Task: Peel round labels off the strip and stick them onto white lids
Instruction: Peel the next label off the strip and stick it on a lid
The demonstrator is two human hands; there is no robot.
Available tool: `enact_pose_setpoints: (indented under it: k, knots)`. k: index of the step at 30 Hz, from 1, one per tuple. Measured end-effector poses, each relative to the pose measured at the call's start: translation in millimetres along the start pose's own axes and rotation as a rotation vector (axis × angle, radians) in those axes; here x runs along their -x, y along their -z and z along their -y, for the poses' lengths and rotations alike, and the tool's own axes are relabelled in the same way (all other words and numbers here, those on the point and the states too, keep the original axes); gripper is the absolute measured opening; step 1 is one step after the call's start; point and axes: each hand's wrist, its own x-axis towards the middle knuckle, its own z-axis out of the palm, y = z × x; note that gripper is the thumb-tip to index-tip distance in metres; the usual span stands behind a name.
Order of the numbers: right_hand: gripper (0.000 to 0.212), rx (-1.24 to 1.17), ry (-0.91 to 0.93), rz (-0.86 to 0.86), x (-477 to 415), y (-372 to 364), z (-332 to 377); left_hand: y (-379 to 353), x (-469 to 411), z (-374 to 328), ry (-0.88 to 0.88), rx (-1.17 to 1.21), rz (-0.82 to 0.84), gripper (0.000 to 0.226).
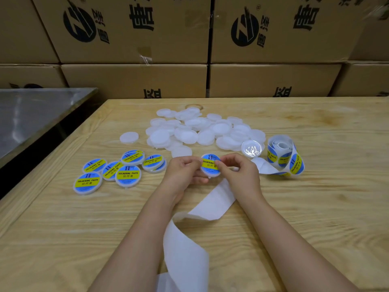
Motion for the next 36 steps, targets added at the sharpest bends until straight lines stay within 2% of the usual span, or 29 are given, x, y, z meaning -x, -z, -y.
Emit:
enact_pose_setpoints:
  k: [8, 11, 12, 15, 22, 27, 31, 36]
  knots:
    - [0.016, 0.063, 0.104, -0.088, 2, -2, 2, -3, -1, 2, -0.016, 0.008, 0.003, 0.008]
    - [0.056, -0.018, -0.017, -0.081, -1, 1, 0, -3, -1, 3, -0.019, 0.001, 0.002, 0.010]
    - [0.052, -0.033, -0.030, -0.081, -2, 1, 0, -2, -1, 3, -0.021, 0.008, 0.005, 0.010]
    - [0.008, -0.015, 0.003, -0.050, -1, -1, -2, -2, -1, 3, -0.033, 0.028, 0.027, 0.012]
    - [0.031, 0.024, -0.075, -0.154, -4, -3, -2, -11, 0, 15, -0.115, -0.067, 0.091, 0.016]
    - [0.036, 0.034, -0.075, -0.015, 1, -6, 2, -10, -2, 18, -0.158, -0.058, 0.021, 0.012]
    - [0.032, -0.022, -0.017, 0.119, 4, -6, 3, -6, -4, 15, -0.117, 0.087, -0.027, 0.008]
    - [0.023, -0.030, 0.056, 0.174, 4, -3, 3, -3, -7, 14, -0.110, 0.131, -0.073, 0.016]
